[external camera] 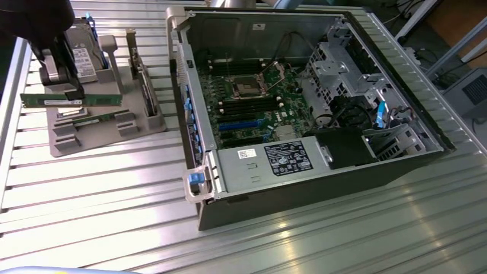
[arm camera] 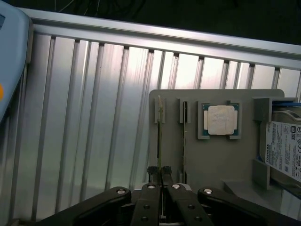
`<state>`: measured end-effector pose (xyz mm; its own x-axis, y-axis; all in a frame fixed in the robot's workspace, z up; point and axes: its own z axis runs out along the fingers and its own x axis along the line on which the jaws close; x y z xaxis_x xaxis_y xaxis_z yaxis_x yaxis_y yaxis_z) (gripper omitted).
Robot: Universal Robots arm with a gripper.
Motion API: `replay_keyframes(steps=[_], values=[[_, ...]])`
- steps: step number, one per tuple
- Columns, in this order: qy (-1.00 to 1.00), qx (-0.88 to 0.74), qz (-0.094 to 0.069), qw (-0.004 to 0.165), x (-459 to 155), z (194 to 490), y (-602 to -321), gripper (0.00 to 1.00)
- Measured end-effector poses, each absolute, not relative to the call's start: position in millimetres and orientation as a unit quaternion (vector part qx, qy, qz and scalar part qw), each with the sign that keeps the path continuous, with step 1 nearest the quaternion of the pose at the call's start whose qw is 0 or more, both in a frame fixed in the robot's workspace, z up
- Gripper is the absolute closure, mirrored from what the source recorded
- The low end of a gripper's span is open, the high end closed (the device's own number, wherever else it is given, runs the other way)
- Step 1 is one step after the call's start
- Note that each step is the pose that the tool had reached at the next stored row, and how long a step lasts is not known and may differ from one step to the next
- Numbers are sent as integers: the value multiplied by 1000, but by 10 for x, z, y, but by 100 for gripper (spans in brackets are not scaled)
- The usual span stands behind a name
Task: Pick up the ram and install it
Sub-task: 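Pick up the ram and move it above insertion slot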
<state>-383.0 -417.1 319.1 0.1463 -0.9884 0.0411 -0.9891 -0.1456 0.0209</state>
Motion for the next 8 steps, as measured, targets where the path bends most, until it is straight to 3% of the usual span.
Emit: replay_keyframes(steps=[8], values=[[-653,757,10,23,-3830,3211,-4172,88]])
